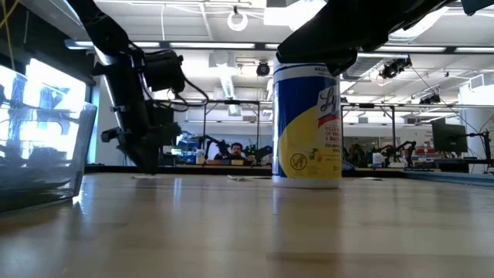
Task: Pick & Place First Aid Supplies
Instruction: Put the alcohol pad into the white bin
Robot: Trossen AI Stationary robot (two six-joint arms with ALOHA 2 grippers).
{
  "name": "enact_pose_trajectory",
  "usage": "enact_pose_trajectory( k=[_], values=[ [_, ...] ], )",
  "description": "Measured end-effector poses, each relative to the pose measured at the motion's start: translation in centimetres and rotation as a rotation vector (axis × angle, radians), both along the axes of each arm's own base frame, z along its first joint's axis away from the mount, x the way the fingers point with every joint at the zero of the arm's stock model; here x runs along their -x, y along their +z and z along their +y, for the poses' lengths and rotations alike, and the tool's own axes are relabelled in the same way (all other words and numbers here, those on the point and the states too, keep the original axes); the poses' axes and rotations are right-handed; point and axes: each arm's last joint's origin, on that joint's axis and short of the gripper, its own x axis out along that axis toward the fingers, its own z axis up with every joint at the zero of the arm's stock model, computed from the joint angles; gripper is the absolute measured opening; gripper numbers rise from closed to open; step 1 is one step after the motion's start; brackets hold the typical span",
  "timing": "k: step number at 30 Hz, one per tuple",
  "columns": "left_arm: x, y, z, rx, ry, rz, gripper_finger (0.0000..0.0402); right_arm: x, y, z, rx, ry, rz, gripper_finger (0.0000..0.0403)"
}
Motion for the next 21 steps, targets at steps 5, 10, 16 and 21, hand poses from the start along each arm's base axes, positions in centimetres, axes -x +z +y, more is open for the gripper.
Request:
enact_pose_trajectory(
  k=[5, 10, 16, 21],
  values=[
    [0.53, -0.93, -0.16, -0.013, 0.010, -0.011, 0.0113, 0.00, 0.00, 0.00, 0.000, 0.000, 0.000, 0.0046],
    [0.54, -1.21, -0.16, -0.027, 0.013, -0.046, 0.0140, 0.00, 0.00, 0.00, 0.000, 0.000, 0.000, 0.0048],
    [0.55, -1.24, -0.16, -0.030, 0.014, -0.051, 0.0133, 0.00, 0.00, 0.00, 0.000, 0.000, 0.000, 0.0046],
    [0.56, -1.24, -0.14, -0.037, 0.018, -0.050, 0.0094, 0.00, 0.00, 0.00, 0.000, 0.000, 0.000, 0.0048]
  ],
)
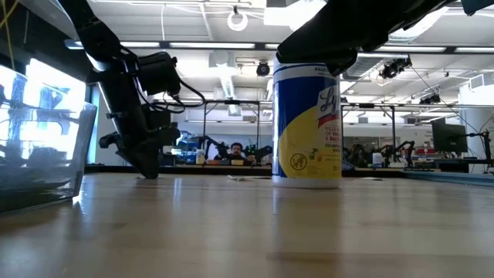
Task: Pick & Place First Aid Supplies
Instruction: Put the alcohol pad into the white bin
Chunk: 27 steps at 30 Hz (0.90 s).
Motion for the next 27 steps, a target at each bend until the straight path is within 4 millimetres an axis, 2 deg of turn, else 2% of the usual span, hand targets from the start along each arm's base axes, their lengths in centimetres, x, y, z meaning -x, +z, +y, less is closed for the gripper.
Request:
enact_pose_trajectory(
  k=[6, 9, 12, 15, 18, 22, 27],
  values=[
    [0.0, 0.0, 0.0, -0.002, 0.000, 0.001, 0.0026, 0.0, 0.0, 0.0, 0.000, 0.000, 0.000, 0.0046],
    [0.1, 0.4, -0.1, 0.008, -0.017, 0.004, 0.0005, 0.0, 0.0, 0.0, 0.000, 0.000, 0.000, 0.0048],
    [-0.4, 2.0, -0.3, 0.009, -0.054, -0.019, 0.0004, 0.0, 0.0, 0.0, 0.003, 0.002, 0.000, 0.0048],
    [-0.8, 4.5, -1.5, -0.008, -0.112, -0.042, 0.0002, 0.0, 0.0, 0.0, 0.004, 0.002, 0.000, 0.0046],
    [-1.0, 7.6, -3.6, -0.006, -0.204, -0.046, 0.0002, 0.0, 0.0, 0.0, 0.005, 0.002, 0.002, 0.0047],
    [0.2, 11.3, -8.2, 0.056, -0.380, 0.040, 0.0001, 0.0, -0.1, 0.0, 0.007, 0.002, 0.006, 0.0048],
    [2.7, 13.8, -14.5, 0.280, -0.539, 0.166, 0.0001, 0.0, -0.1, 0.0, 0.007, 0.001, 0.006, 0.0046]
  ],
)
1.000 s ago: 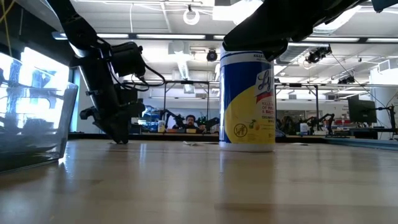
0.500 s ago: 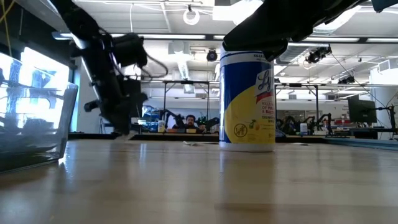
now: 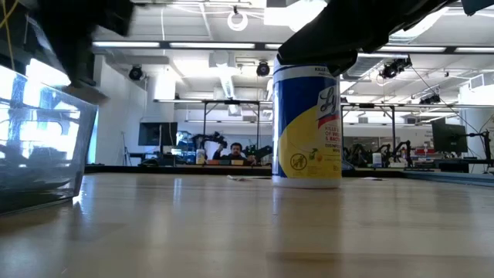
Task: Pick & Place First Aid Supplies
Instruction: Put the alcohol pad into the white bin
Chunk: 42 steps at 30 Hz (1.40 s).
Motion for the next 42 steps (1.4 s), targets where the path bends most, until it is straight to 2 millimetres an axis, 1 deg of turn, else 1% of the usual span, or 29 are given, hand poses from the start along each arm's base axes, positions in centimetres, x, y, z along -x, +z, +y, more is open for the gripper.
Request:
enact_pose_trajectory(
  k=[2, 4, 8, 12, 16, 19, 21, 24, 29, 31, 34, 37, 40, 42],
  values=[
    [1.0, 0.4, -2.5, 0.074, -0.027, 0.029, 0.0001, 0.0, 0.0, 0.0, 0.000, -0.001, 0.000, 0.0048],
    [2.1, 0.4, -4.9, 0.149, -0.043, 0.059, 0.0001, 0.0, 0.0, 0.0, 0.001, -0.004, -0.001, 0.0048],
    [4.5, 0.1, -8.7, 0.213, -0.038, 0.128, 0.0001, 0.0, 0.0, 0.0, 0.003, -0.003, -0.001, 0.0046],
    [6.6, -0.4, -11.1, 0.216, -0.017, 0.174, 0.0001, 0.0, 0.0, -0.1, 0.023, -0.009, -0.004, 0.0048],
    [7.6, -1.2, -12.7, 0.171, 0.008, 0.194, 0.0001, -0.1, 0.0, -0.3, 0.045, -0.037, -0.009, 0.0051],
    [7.6, -2.1, -13.5, 0.152, 0.047, 0.219, 0.0003, -0.2, 0.0, -0.5, 0.048, -0.038, -0.008, 0.0051],
    [7.4, -2.6, -13.8, 0.134, 0.063, 0.232, 0.0013, -0.3, 0.0, -0.7, 0.054, -0.044, -0.008, 0.0049],
    [7.0, -3.4, -14.3, 0.117, 0.069, 0.253, 0.0040, -0.3, 0.0, -0.9, 0.055, -0.049, -0.008, 0.0047],
    [6.3, -3.8, -15.3, 0.182, 0.049, 0.236, 0.0102, -0.4, 0.0, -0.9, 0.054, -0.047, -0.007, 0.0046],
    [6.4, -3.9, -15.1, 0.161, 0.050, 0.244, 0.0123, -0.4, 0.0, -0.9, 0.053, -0.047, -0.007, 0.0047],
    [7.1, -3.9, -14.0, 0.044, 0.113, 0.292, 0.0141, -0.4, 0.0, -0.9, 0.053, -0.047, -0.007, 0.0048],
    [7.5, -3.9, -13.3, -0.025, 0.151, 0.329, 0.0145, -0.4, 0.0, -0.9, 0.053, -0.047, -0.007, 0.0047],
    [7.5, -4.1, -13.3, -0.021, 0.177, 0.321, 0.0145, -0.4, 0.0, -0.9, 0.053, -0.046, -0.007, 0.0047],
    [7.5, -4.7, -13.3, -0.010, 0.197, 0.316, 0.0145, -0.4, 0.0, -0.9, 0.053, -0.046, -0.007, 0.0048]
  ],
)
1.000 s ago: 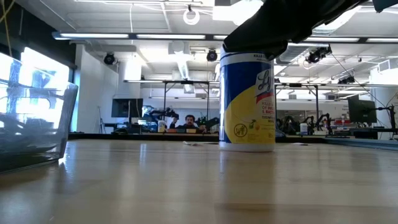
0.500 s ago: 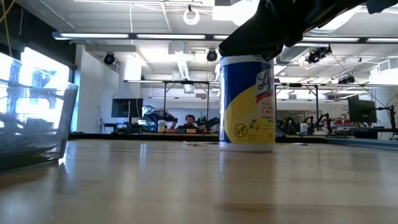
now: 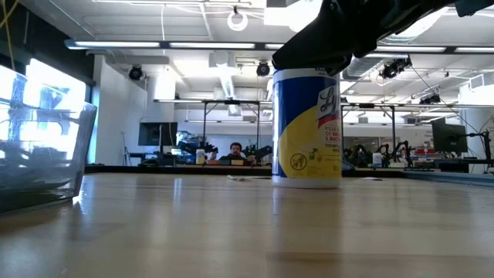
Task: Pick & Place First Aid Supplies
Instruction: Put the alcohol pad into the white bin
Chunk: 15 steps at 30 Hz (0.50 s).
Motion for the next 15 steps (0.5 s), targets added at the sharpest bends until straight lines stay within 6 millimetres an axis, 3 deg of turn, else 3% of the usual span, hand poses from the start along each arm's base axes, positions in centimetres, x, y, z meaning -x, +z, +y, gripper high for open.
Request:
enact_pose_trajectory(
  k=[6, 15],
  values=[
    [0.7, -2.9, 0.6, 0.029, -0.006, 0.085, 0.0145, 0.0, 0.0, 0.0, 0.000, 0.000, 0.000, 0.0047],
    [0.7, -2.7, 0.6, 0.026, -0.044, 0.081, 0.0145, 0.0, 0.0, -0.1, 0.002, -0.005, -0.001, 0.0048]
  ],
)
